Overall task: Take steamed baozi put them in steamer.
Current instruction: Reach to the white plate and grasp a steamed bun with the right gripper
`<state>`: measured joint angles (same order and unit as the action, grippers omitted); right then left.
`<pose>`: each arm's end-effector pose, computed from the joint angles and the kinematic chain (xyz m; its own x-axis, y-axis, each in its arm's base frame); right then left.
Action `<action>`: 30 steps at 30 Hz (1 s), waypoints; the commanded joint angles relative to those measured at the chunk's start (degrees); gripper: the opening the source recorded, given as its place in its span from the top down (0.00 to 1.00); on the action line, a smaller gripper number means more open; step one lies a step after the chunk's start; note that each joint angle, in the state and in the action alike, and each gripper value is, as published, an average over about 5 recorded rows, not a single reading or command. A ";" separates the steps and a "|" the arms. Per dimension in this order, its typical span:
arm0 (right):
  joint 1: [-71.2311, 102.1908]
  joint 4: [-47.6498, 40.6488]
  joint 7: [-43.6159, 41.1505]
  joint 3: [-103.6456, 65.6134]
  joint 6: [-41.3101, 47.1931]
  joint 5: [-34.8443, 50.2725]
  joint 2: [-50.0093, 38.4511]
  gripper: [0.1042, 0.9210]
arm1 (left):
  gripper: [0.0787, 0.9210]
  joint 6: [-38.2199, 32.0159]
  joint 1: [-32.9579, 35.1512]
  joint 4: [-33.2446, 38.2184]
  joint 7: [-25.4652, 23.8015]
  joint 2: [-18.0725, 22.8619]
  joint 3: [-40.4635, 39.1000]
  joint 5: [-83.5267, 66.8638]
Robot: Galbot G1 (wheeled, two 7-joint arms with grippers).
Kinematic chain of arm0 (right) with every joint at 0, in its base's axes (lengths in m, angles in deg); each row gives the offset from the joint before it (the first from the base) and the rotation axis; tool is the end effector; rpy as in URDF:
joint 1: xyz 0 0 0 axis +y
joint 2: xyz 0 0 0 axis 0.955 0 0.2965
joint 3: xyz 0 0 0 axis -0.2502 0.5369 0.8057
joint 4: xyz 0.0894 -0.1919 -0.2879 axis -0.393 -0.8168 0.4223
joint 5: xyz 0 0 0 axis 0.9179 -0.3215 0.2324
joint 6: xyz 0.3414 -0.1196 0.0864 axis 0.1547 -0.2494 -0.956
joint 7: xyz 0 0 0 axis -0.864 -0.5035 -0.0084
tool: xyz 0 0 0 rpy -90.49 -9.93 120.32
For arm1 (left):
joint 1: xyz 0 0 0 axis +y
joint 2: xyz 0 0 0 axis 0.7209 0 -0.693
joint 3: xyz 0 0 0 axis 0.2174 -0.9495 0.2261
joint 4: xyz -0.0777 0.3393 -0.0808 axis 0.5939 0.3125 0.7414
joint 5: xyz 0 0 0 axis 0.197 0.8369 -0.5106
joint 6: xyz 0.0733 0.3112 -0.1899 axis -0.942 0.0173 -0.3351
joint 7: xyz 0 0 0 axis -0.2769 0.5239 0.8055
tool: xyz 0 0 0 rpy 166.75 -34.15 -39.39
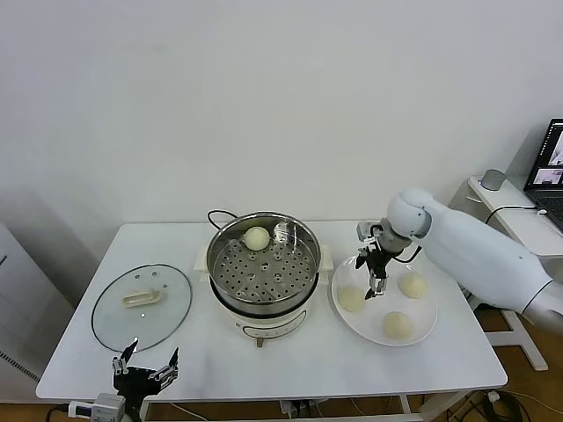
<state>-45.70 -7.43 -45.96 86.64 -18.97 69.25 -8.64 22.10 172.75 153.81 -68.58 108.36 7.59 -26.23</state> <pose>0.5683 -0.0671 -0.1698 -0.0813 -0.1732 0.9815 -0.9931 -0.0699 -0.0946 0.1524 0.0666 -0.2998 -0.9006 -0.0117 0.4345 0.0819 0.9772 0.1961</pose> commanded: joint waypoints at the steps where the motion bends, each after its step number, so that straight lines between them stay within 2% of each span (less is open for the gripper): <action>1: 3.54 -1.72 1.86 -1.38 -1.25 -2.57 1.52 0.12 | 0.12 0.09 -0.01 -0.16 -0.07 -0.05 0.13 -0.16; 30: 7.06 -5.75 3.82 -3.71 -0.90 -7.32 5.32 0.12 | 0.12 -0.37 -0.19 -1.38 -0.12 -0.06 -0.27 0.32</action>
<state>-39.07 -12.62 -42.72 83.20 -19.86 62.66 -3.65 21.85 172.54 152.46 -68.67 108.32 7.35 -26.03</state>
